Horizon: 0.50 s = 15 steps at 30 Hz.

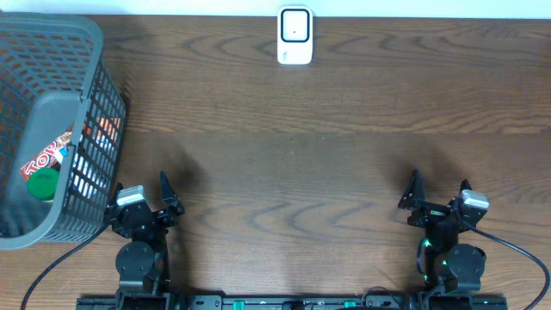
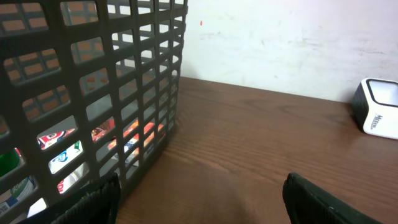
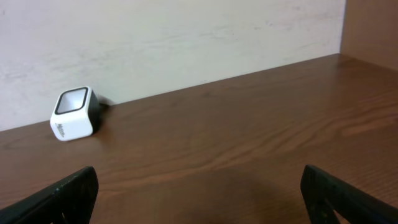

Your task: Scan the item barcode

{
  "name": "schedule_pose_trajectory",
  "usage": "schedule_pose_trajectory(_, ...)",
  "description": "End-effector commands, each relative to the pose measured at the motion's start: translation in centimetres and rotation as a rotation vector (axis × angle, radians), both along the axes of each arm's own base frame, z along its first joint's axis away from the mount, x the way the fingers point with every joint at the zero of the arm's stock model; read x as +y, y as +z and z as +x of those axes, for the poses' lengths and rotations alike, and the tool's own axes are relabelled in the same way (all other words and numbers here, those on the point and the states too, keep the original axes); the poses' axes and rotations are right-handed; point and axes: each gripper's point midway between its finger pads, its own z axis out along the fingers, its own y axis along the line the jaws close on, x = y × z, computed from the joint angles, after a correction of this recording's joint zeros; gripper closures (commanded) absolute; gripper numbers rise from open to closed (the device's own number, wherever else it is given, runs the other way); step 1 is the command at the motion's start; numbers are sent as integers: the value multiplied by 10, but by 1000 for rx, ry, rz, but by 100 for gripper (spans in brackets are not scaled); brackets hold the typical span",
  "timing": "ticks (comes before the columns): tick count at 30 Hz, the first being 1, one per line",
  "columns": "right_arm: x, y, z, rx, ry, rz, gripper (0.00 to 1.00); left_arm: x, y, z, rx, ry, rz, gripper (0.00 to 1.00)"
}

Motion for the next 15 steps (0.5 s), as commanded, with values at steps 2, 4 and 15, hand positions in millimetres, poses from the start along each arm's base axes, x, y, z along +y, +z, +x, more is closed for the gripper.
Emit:
schedule_pose_trajectory(2,-1,-1,0,1,-4,11,1,-2,-17,1,39,-11,7,16)
schedule_pose_trajectory(4,-1,-1,0,1,-4,11,1,-2,-17,1,39,-11,7,16)
schedule_pose_trajectory(15,-1,-1,0,1,-4,11,1,-1,-17,1,39,-3,8,16)
